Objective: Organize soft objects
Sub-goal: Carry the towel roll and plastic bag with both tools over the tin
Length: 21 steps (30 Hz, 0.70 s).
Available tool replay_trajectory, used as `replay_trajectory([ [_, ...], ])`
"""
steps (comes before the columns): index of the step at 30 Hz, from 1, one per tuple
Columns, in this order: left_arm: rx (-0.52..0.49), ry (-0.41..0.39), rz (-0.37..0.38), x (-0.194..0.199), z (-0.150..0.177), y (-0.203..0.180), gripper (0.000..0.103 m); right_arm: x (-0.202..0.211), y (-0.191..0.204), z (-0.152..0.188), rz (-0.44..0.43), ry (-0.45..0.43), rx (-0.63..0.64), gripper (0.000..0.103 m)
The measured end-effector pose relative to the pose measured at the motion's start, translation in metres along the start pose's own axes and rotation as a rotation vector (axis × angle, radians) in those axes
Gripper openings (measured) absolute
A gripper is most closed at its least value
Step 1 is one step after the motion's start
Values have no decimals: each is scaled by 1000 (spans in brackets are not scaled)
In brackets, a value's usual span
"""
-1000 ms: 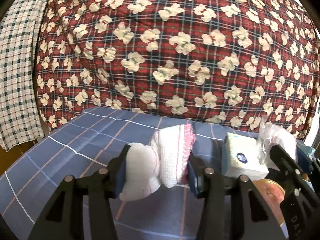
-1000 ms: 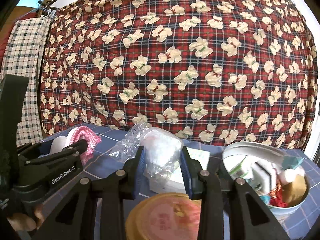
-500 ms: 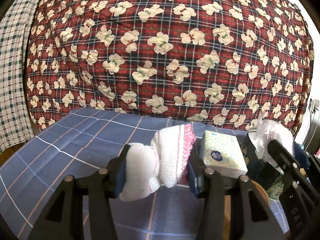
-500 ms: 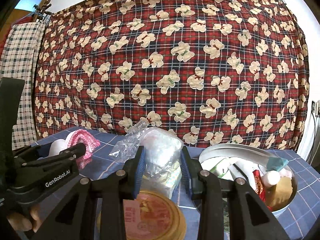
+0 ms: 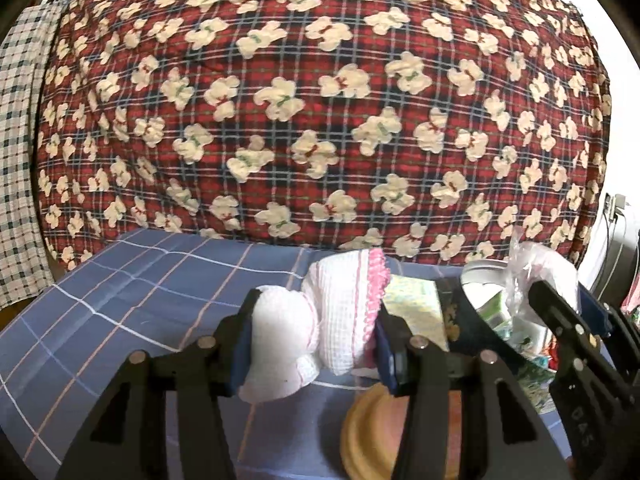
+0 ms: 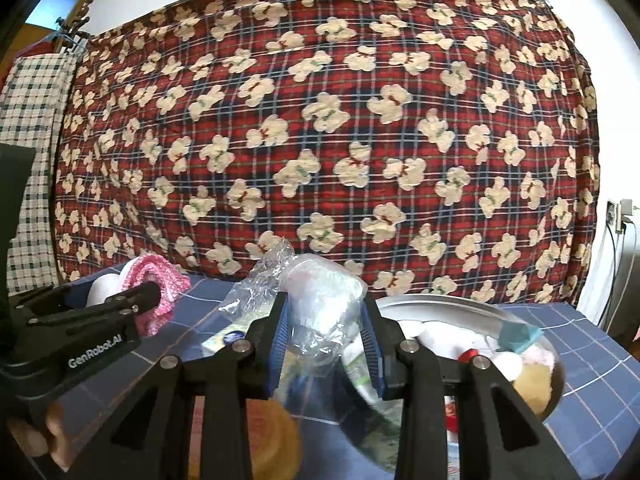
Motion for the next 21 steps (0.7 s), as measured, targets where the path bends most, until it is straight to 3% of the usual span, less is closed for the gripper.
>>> replay_trajectory([
  [21, -72, -6, 137, -2, 2, -105, 50, -2, -107, 15, 162, -2, -53, 37],
])
Point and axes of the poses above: each gripper's, at about its wrist camera, not at the fingertips, and x roughly against the way its jaws point, y to its left, z to its underside, the point moved 8 cm from there along -x, roughly the way its jaws point, and after that the axes turned 9 degrees about x, right-handed, at the moved point
